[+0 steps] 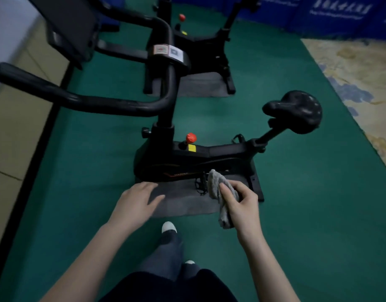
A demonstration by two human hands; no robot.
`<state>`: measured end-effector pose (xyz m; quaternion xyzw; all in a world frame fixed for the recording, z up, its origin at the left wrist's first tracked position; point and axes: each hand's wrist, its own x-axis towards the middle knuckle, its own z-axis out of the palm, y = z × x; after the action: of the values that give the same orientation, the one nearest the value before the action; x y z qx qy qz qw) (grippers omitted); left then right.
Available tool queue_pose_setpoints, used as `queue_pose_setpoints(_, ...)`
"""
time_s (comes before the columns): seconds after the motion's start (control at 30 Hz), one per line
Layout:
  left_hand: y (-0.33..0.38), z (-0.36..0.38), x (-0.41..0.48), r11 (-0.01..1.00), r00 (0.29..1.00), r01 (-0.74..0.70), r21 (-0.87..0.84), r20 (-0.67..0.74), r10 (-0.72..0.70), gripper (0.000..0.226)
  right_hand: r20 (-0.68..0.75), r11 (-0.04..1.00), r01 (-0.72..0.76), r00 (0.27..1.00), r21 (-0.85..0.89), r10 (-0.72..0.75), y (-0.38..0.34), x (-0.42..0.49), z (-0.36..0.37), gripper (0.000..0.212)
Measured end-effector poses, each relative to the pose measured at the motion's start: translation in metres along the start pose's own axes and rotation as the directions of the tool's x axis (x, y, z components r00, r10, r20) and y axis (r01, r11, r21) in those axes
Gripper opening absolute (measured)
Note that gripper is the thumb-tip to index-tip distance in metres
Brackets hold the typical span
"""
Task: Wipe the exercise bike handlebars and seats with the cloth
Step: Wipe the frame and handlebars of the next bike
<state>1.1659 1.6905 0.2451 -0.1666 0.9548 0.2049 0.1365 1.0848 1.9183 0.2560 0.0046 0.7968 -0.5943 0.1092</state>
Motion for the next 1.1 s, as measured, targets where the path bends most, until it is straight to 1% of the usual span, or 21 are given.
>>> queue_pose_setpoints(0.13,-0.014,-0.014,0.014,0.995,0.996,0.065,-0.075,-0.06,-0.069,0.053,0.071,0.998,0.062,0.996,-0.001,-0.062,-0.022,0.027,0.024,0.006)
queue_pose_setpoints(0.37,-0.042,-0.056,0.037,0.964,0.96,0.157,-0.216,-0.198,-0.2,0.056,0.176,0.971,0.213,0.957,0.106,-0.229,-0.094,0.073,0.068,0.007)
queue_pose_setpoints(0.57,-0.062,-0.085,0.04,0.929,0.9,0.22,-0.299,-0.305,-0.311,0.055,0.255,0.937,0.285,0.908,0.203,-0.332,-0.155,0.09,0.099,0.009)
queue_pose_setpoints(0.73,-0.068,-0.098,0.034,0.882,0.831,0.269,-0.387,-0.369,-0.416,0.054,0.349,0.91,0.344,0.844,0.232,-0.408,-0.19,0.106,0.126,0.008)
queue_pose_setpoints(0.83,-0.071,-0.101,0.03,0.836,0.763,0.299,-0.46,-0.41,-0.499,0.055,0.443,0.898,0.369,0.781,0.24,-0.44,-0.203,0.119,0.145,0.009)
queue_pose_setpoints(0.93,-0.071,-0.101,0.028,0.791,0.676,0.316,-0.524,-0.46,-0.575,0.061,0.541,0.871,0.423,0.685,0.25,-0.488,-0.212,0.13,0.164,0.008)
queue_pose_setpoints(1.03,-0.066,-0.107,0.031,0.738,0.548,0.293,-0.607,-0.527,-0.65,0.06,0.629,0.826,0.482,0.553,0.294,-0.546,-0.222,0.14,0.183,0.011)
queue_pose_setpoints(1.1,-0.059,-0.117,0.035,0.695,0.43,0.236,-0.679,-0.569,-0.701,0.059,0.678,0.794,0.502,0.453,0.342,-0.578,-0.231,0.144,0.196,0.013)
